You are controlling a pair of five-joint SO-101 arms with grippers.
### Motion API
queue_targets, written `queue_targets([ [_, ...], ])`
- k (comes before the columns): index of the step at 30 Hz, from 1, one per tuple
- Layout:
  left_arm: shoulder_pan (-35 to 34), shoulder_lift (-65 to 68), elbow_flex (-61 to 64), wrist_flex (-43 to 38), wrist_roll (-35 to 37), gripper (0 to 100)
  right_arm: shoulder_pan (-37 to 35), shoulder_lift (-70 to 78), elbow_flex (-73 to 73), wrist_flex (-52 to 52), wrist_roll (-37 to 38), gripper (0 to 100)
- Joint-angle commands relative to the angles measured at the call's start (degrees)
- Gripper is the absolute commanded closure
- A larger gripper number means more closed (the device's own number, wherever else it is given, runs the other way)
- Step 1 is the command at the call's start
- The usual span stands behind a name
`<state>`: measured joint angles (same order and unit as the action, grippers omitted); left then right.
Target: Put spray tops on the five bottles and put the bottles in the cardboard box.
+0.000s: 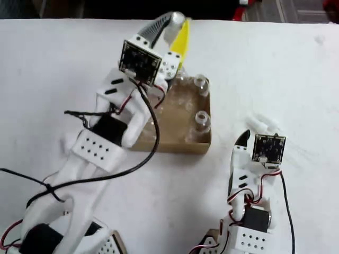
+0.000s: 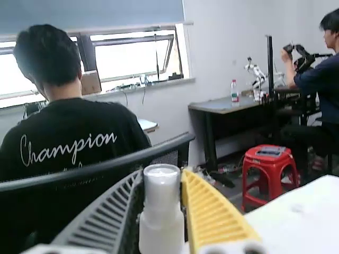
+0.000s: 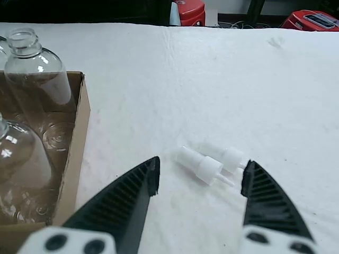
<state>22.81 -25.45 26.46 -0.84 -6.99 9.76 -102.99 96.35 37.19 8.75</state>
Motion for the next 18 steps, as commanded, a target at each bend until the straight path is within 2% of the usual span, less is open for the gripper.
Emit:
queue_targets([
  [1, 2.0, 2.6, -4.9, -7.3, 0.1, 98, -0.5, 0.0, 0.5, -0.6, 0.6, 76.9],
  [6, 2.0, 8.6, -2.5, -26.6, 0.1, 98, -0.5, 0.0, 0.5, -0.6, 0.6, 76.9],
  [9, 3.8, 10.0, 0.8, -34.9, 0.1, 98, -0.5, 0.0, 0.5, -0.6, 0.6, 76.9],
  [12, 4.6, 10.6, 2.5, -39.0, 0.1, 98, -0.5, 0.0, 0.5, -0.6, 0.6, 76.9],
  [18, 2.6, 17.2, 1.1, -41.1, 0.3, 98, -0.4, 0.0, 0.5, -0.7, 0.6, 76.9],
])
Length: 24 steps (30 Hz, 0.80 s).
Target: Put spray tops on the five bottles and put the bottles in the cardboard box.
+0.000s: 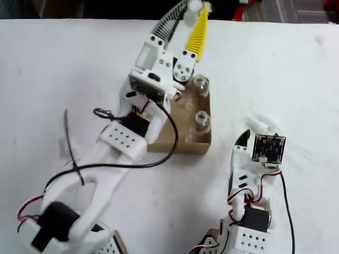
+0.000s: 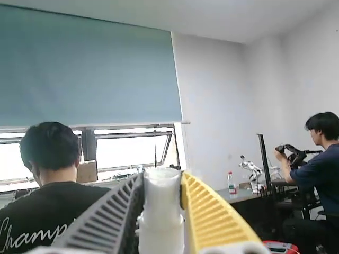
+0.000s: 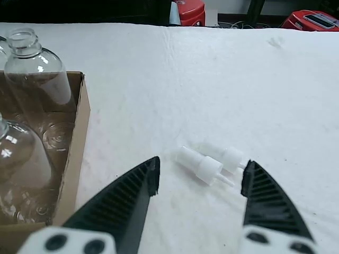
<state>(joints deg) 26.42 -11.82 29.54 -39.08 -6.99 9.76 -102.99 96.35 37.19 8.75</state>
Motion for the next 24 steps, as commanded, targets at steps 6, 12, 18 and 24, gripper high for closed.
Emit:
queue_targets([
  [6, -4.7, 10.1, -2.0, -8.8, 11.1, 98, -0.4, 0.0, 0.5, -0.7, 0.6, 76.9],
  [12, -8.0, 10.4, -1.5, -9.0, 12.2, 98, -0.4, 0.0, 0.5, -0.7, 0.6, 76.9],
  [18, -7.6, 12.6, -1.0, -9.1, 12.2, 98, -0.4, 0.0, 0.5, -0.7, 0.6, 76.9],
  [24, -7.6, 14.0, -0.5, -13.9, 12.2, 98, -0.4, 0.0, 0.5, -0.7, 0.6, 76.9],
])
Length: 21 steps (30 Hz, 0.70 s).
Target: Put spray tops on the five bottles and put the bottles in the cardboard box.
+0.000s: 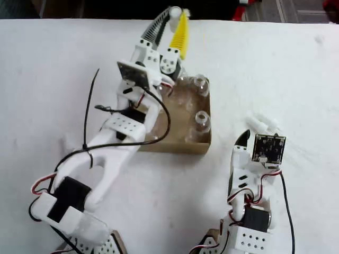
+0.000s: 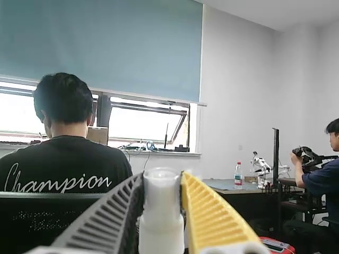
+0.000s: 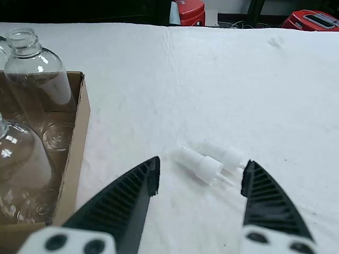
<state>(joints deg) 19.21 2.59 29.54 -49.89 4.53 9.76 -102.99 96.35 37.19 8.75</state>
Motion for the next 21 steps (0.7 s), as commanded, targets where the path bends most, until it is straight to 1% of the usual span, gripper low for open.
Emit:
queue_targets([
  [1, -0.4, -0.4, -0.5, -3.1, 0.7, 98, -0.4, 0.0, 0.5, -0.7, 0.6, 76.9],
  [5, -0.2, -0.7, -0.4, -3.1, 0.8, 98, -0.4, 0.0, 0.5, -0.7, 0.6, 76.9],
  [10, 1.8, -0.5, 1.8, -3.3, 0.7, 98, -0.4, 0.0, 0.5, -0.7, 0.6, 76.9],
  [21, 2.0, -0.7, 0.9, -3.3, 0.7, 98, -0.4, 0.0, 0.5, -0.7, 0.6, 76.9],
])
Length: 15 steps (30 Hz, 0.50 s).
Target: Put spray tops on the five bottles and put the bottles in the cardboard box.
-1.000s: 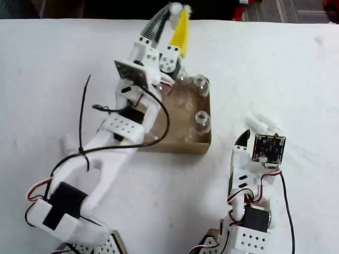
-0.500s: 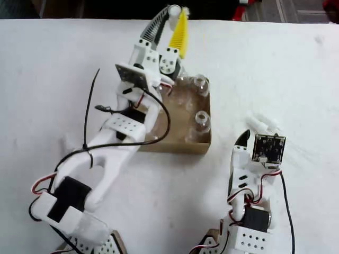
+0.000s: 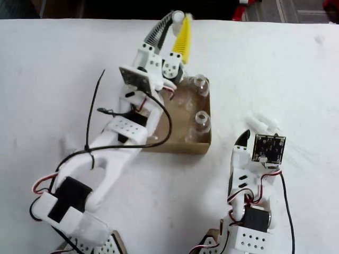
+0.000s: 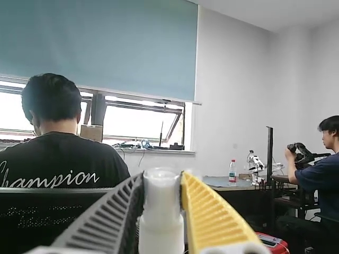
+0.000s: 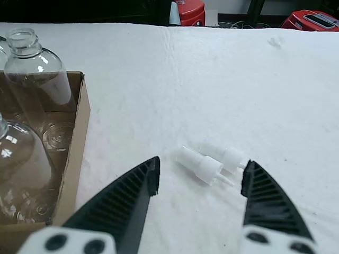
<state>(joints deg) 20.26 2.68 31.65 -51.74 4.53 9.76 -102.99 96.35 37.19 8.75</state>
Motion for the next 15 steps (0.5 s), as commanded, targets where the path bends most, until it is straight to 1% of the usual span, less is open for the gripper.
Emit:
queue_targets([
  [1, 0.9, -0.8, -1.3, -1.5, 0.7, 98, -0.4, 0.0, 0.5, -0.7, 0.6, 76.9],
  [9, 1.2, -0.7, -0.1, -1.3, 0.7, 98, -0.4, 0.0, 0.5, -0.7, 0.6, 76.9],
  [15, 1.2, 5.6, -0.3, -1.7, 0.7, 98, -0.3, 0.0, 0.5, -0.7, 0.6, 76.9],
])
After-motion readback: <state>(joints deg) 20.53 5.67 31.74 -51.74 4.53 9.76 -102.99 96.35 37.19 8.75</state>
